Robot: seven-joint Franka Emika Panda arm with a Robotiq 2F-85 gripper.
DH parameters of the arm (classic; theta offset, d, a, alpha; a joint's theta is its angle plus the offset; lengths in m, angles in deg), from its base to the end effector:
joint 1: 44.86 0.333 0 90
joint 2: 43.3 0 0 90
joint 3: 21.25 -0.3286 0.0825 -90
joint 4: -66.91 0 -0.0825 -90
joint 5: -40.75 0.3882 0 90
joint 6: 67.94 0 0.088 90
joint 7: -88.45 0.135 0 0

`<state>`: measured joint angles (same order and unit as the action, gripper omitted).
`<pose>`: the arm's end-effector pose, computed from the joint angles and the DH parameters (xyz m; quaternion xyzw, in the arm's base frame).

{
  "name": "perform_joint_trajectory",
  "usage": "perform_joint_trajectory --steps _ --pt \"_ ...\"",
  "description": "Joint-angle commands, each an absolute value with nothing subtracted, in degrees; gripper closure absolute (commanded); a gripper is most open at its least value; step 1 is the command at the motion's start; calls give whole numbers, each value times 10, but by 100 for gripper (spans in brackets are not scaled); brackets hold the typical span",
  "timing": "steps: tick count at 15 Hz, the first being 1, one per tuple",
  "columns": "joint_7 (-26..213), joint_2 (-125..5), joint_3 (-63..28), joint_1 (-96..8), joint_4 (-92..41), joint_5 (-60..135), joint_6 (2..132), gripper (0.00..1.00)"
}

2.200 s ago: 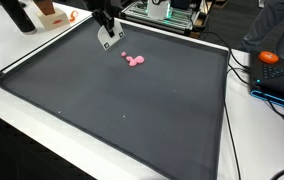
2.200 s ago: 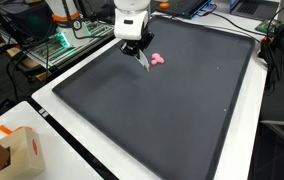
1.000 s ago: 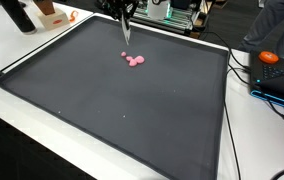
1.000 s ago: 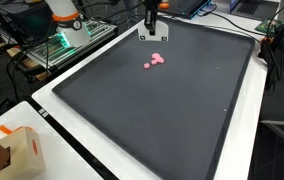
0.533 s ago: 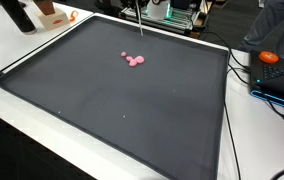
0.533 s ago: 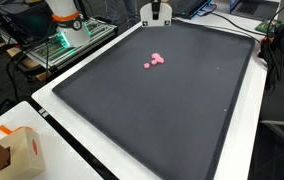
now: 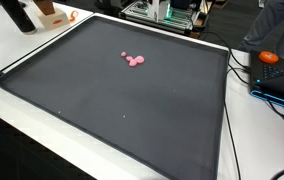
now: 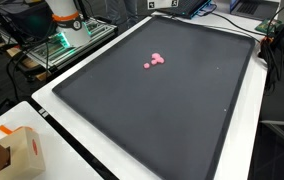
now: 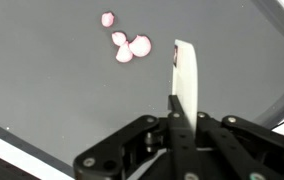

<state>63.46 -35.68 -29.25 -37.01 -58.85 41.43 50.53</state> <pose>0.4885 0.1407 0.4241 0.9383 0.3457 0.0019 0.0042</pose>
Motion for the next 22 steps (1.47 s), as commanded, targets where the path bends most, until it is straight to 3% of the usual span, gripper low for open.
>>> perform_joint_trajectory --steps 1,13,22 --pt "639 -356 -290 -362 -579 410 498 96" --pt "635 -379 -281 -367 -584 425 504 99" --pt "574 -440 -263 -384 -676 454 634 99"
